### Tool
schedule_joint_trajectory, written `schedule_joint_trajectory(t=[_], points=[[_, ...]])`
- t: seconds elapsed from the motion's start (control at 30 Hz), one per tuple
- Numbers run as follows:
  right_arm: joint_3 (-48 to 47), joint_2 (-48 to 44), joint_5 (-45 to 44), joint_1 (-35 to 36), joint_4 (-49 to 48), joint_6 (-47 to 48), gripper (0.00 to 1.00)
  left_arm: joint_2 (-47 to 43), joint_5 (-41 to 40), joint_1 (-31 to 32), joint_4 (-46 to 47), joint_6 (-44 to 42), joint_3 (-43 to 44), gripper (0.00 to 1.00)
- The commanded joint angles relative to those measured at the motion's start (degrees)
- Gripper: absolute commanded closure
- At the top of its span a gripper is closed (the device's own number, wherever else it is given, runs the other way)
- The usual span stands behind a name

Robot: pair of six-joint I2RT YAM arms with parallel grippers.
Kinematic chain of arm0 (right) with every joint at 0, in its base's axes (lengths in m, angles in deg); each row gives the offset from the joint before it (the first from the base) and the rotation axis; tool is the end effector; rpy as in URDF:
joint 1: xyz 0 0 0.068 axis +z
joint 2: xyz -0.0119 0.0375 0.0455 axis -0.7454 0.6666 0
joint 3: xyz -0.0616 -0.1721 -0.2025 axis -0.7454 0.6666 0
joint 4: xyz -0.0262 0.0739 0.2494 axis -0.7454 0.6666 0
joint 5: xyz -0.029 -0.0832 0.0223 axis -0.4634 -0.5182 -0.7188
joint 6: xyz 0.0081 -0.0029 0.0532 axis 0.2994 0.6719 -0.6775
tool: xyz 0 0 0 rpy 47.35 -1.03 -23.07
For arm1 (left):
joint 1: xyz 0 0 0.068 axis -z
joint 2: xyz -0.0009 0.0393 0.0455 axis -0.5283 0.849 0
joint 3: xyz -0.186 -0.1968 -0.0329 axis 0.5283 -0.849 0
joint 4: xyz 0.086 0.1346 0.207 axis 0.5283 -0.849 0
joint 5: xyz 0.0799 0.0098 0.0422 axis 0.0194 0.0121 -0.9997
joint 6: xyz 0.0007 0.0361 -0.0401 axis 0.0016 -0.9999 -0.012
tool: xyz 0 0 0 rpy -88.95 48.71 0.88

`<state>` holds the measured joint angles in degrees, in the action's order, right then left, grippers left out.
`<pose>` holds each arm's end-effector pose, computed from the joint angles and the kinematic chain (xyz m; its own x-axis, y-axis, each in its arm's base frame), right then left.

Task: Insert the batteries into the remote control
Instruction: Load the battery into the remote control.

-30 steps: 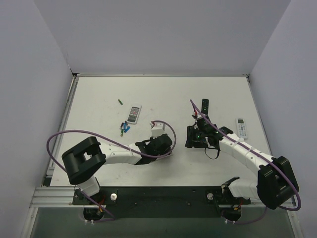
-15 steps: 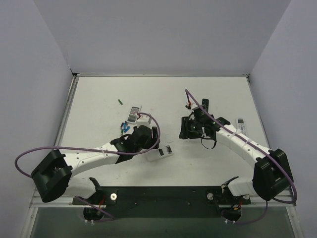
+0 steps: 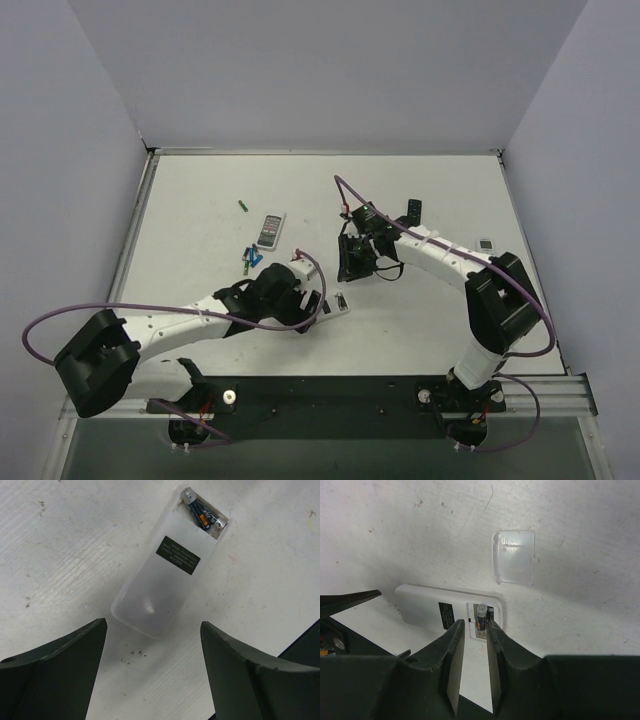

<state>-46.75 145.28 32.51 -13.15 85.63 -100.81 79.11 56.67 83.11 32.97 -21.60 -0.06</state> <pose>0.2851 0.2145 0.2221 -0.8553 -0.1230 -0.5034 -0.4057 0.7633 0.5028 0.1550 -0.1913 0.1845 -0.6635 0.3174 -0.6775 0.5867 0.7826 -0.2079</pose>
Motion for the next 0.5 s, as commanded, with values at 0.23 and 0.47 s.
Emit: schedule_joint_trajectory(t=[0.23, 0.47], points=[[-5.21, 6.40, 0.42, 1.69, 8.08, -3.92, 0.83, 8.21, 6.27, -0.24, 1.40, -8.63, 4.06, 0.12], [-5.65, 8.07, -0.37, 1.69, 8.87, -4.27, 0.86, 10.23, 6.79, -0.16, 1.14, -8.90, 4.67, 0.09]])
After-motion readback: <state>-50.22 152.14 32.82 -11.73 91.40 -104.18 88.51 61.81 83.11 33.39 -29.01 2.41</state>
